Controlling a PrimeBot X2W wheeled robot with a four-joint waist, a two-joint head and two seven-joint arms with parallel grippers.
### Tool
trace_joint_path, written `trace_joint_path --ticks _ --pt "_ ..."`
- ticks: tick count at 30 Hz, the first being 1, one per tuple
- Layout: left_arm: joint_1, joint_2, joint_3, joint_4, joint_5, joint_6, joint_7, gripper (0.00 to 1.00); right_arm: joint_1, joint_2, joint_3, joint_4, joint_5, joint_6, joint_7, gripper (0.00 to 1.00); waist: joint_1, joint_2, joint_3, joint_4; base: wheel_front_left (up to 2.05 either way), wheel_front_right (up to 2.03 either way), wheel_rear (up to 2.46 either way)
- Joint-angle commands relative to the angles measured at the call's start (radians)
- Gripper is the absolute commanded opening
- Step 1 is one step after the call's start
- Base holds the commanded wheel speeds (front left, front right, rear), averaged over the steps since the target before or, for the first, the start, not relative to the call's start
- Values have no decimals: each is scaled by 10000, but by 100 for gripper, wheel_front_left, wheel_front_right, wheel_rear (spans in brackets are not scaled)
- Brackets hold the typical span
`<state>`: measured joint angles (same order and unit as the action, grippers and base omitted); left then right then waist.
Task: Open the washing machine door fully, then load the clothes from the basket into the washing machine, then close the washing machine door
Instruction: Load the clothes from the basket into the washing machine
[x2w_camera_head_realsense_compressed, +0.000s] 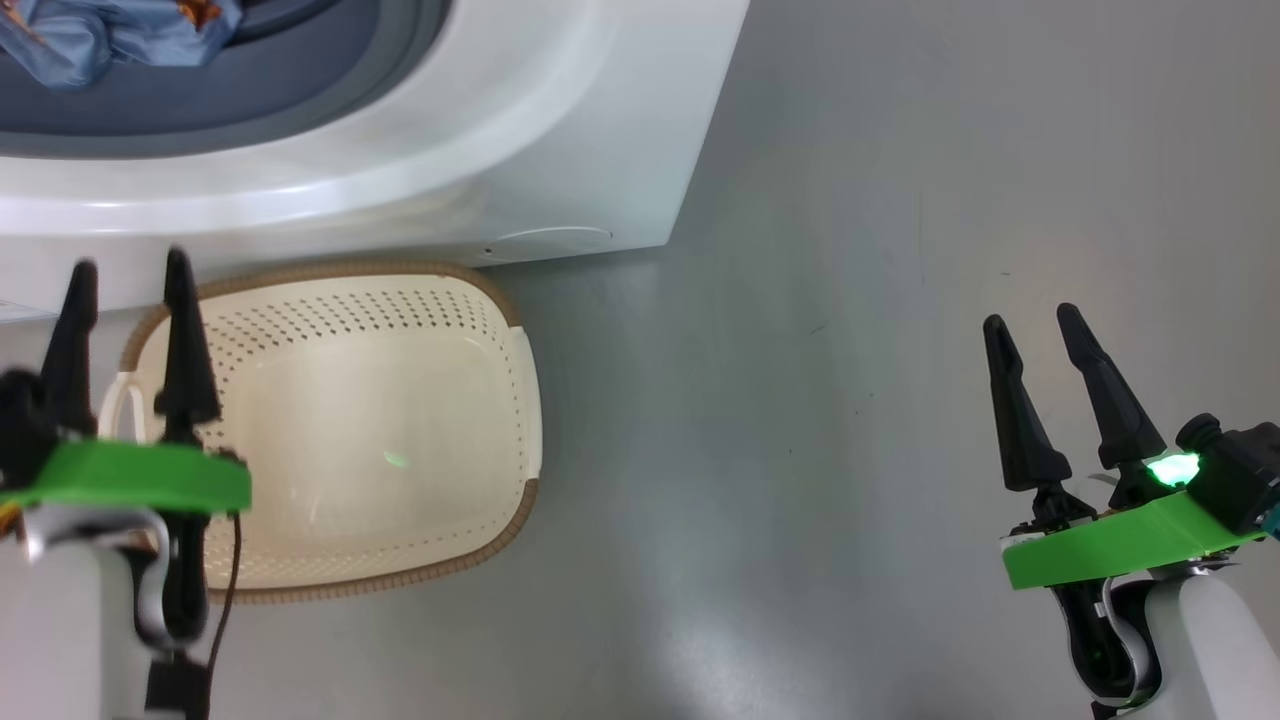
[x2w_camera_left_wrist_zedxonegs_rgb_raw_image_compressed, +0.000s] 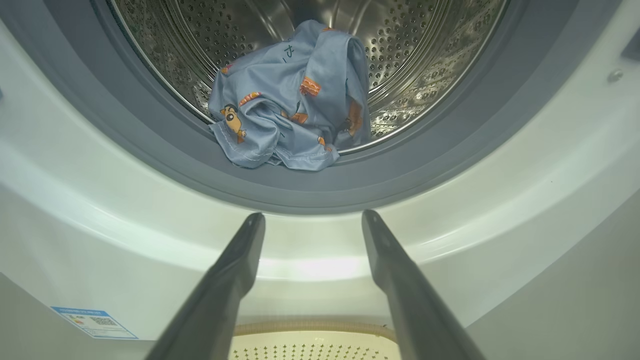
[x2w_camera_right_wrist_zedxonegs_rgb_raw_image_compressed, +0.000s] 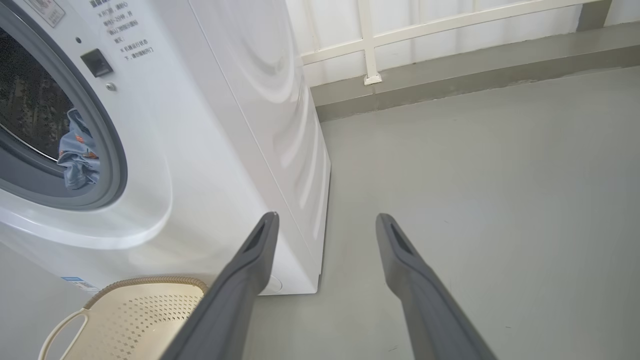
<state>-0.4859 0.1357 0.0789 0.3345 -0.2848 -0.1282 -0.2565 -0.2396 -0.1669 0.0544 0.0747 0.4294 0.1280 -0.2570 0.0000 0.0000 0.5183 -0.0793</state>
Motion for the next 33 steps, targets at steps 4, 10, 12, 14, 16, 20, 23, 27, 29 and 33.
trace_joint_path --ticks 4,10,12,14,16,20,23,27,29,33 --pt "1211 102 603 -1171 306 -25 -53 100 323 -180 177 -247 -86 27 -48 100 0 0 -141 62 0 0 0" --pt "2315 -183 824 -2274 456 -25 -53 100 382 -246 120 -279 -85 27 -48 100 0 0 -146 99 0 0 0" --pt "2483 -259 859 -2482 486 -25 -53 100 376 -254 105 -283 -79 27 -48 100 0 0 -130 105 0 0 0" --pt "2583 -348 940 -2644 504 -25 -53 100 369 -249 97 -287 -77 27 -48 100 0 0 -108 101 0 0 0" --pt "2596 -374 952 -2694 516 -25 -53 100 371 -230 91 -296 -83 27 -48 100 0 0 -91 99 0 0 0" --pt "2371 -310 888 -2634 512 -25 -53 100 348 -192 61 -308 -91 27 -48 100 0 0 -29 105 0 0 0" --pt "1961 -182 789 -2473 435 -25 -53 100 328 -163 34 -329 -99 27 -48 100 0 0 51 127 0 0 0" --pt "1127 99 613 -1984 285 -25 -53 100 244 -117 55 -348 -106 27 -48 100 0 0 199 118 0 0 0" --pt "620 277 538 -1687 226 -25 -53 100 171 -87 83 -347 -106 27 -48 100 0 0 268 87 0 0 0" --pt "-321 632 435 -947 211 -25 -53 100 96 -24 151 -345 -100 27 -48 100 0 0 357 -20 0 0 0"
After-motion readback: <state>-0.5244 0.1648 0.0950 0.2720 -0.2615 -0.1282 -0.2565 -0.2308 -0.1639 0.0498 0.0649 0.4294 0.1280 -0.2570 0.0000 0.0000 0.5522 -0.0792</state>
